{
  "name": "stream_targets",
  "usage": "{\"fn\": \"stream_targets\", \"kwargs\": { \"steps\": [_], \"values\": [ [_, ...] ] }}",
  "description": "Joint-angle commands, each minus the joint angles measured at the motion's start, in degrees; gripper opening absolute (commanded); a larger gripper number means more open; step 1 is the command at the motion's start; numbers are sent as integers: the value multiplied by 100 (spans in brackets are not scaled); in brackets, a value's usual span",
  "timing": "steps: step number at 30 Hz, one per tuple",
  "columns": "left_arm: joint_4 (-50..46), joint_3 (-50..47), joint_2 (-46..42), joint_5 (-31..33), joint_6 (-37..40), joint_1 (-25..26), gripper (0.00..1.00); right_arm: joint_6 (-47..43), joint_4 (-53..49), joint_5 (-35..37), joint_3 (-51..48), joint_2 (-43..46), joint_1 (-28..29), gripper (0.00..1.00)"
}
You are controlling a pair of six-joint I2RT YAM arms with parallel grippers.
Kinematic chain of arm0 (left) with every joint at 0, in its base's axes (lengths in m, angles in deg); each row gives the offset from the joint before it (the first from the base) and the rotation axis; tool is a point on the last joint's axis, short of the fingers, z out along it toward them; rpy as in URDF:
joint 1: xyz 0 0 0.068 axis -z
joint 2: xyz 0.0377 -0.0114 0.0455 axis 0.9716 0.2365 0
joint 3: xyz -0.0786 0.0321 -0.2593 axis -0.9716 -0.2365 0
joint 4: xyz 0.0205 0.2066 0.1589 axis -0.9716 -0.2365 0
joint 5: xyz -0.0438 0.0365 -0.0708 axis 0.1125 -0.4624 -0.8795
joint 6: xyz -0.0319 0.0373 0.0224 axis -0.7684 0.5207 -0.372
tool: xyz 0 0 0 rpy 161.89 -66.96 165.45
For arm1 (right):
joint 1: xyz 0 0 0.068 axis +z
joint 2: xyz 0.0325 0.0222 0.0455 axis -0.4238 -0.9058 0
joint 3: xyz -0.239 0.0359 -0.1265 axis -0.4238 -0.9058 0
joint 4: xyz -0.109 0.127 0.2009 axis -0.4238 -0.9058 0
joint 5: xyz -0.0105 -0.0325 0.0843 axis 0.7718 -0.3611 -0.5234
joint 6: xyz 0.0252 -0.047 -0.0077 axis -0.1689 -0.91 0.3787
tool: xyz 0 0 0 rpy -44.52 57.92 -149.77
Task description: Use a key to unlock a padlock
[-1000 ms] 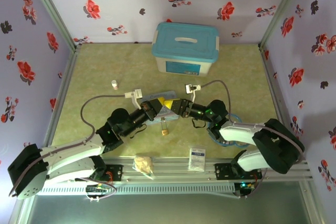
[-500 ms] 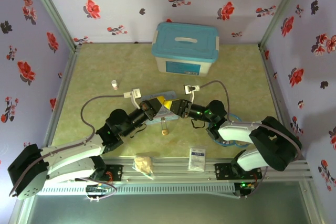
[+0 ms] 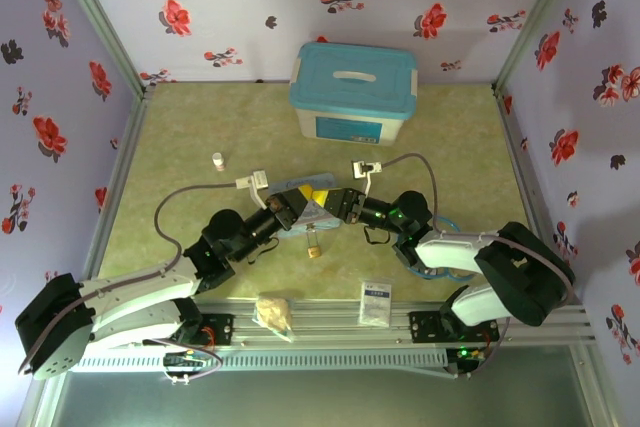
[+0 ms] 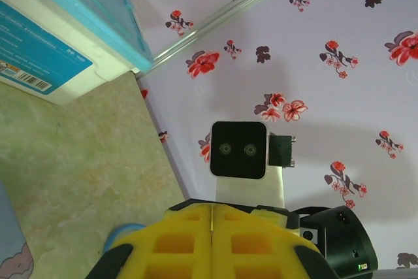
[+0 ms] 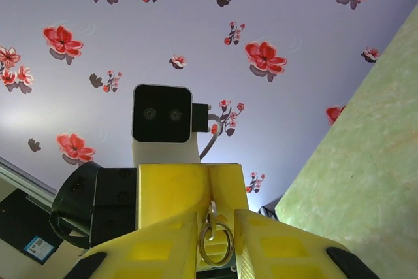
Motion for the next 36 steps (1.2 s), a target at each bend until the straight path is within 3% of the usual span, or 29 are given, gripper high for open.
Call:
{"fn": "stream_targets", "kwargs": {
  "steps": [1, 16, 21, 25, 26, 30, 33, 36],
  "values": [
    [263, -86, 61, 60, -83, -33, 0, -77, 263, 18, 164, -53, -31, 21],
    [708, -95, 308, 244, -101, -33, 0, -23, 264, 116, 96, -105, 165, 17],
    [1077, -140, 511, 198, -207, -33, 0, -101, 264, 218, 99, -93, 187, 5],
    [829, -165, 450, 219, -242, -42, 0, -123, 262, 270, 58, -56, 138, 0],
    [747, -169, 394, 236, -224, -48, 3, -119, 264, 270, 45, -58, 119, 0],
    [30, -105, -17, 396, -50, -59, 32, -77, 264, 271, 7, -158, 83, 0],
    [-243, -83, -201, 541, 47, -54, 35, -31, 264, 239, 21, -263, 78, 0],
    [-163, -119, -136, 601, 14, -59, 29, -51, 264, 296, 16, -257, 91, 0]
  ]
}}
